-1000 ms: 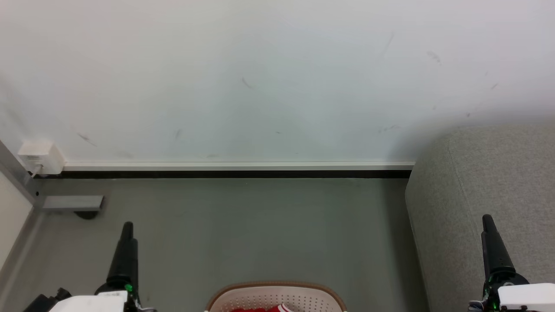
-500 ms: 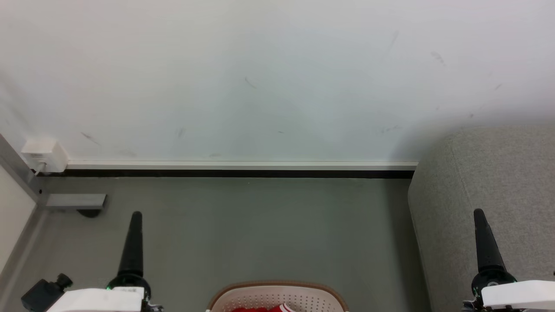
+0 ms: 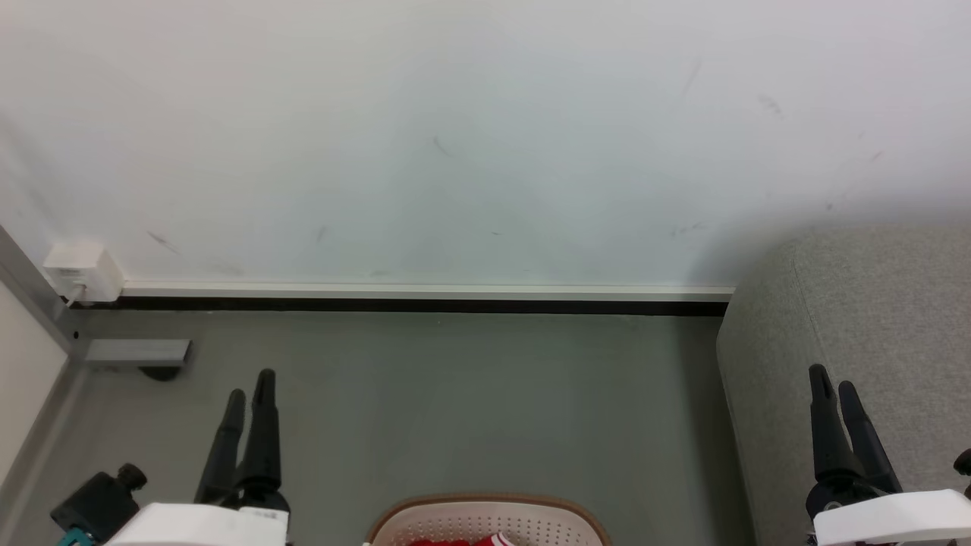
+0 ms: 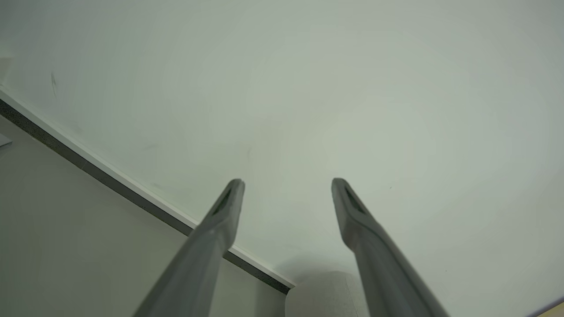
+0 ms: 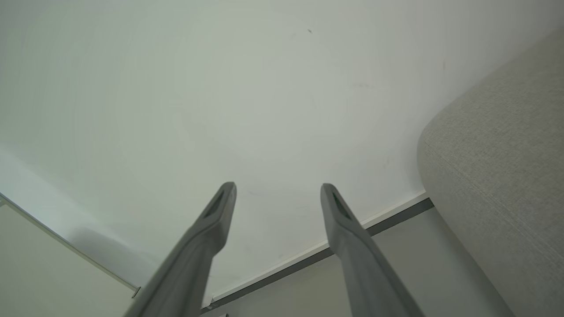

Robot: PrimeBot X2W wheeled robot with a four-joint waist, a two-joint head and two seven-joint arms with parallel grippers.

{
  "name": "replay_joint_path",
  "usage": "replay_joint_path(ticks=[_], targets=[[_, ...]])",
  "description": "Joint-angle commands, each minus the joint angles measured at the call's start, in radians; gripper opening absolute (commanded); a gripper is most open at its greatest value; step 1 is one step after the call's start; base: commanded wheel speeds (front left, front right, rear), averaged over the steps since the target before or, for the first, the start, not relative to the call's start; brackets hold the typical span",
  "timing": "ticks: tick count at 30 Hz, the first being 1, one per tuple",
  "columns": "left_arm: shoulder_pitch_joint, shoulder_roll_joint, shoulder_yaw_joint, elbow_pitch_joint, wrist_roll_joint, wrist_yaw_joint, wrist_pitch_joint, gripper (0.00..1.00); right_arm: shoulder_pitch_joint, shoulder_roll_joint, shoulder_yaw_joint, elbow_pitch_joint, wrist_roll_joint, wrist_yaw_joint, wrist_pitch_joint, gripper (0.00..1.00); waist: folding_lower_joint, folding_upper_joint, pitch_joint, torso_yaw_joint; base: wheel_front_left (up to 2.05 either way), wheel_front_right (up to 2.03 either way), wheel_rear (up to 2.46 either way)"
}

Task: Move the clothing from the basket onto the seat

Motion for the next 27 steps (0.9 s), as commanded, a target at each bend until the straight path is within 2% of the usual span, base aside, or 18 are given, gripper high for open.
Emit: replay_joint_path(ticks=[1,17,27], targets=[[0.001,0.008,-0.001,-0.015,0.051,0.004,-0.012,1.0,-0.02,-0.011,0.006,-0.013,-0.042,-0.001,-0.011,1.0,0.0,0.0,-0.001,0.0,0.0,0.0,0.0],[0.007,0.009,-0.056,0.016,0.363,0.078,-0.055,1.0,-0.004,-0.009,0.003,0.027,-0.351,-0.001,-0.055,1.0,0.0,0.0,-0.014,0.007,0.0,0.0,0.0],[0.005,0.01,-0.08,0.052,0.481,0.106,-0.079,1.0,-0.002,-0.012,0.018,0.056,-0.502,-0.001,-0.079,1.0,0.0,0.0,-0.017,0.011,0.0,0.0,0.0]])
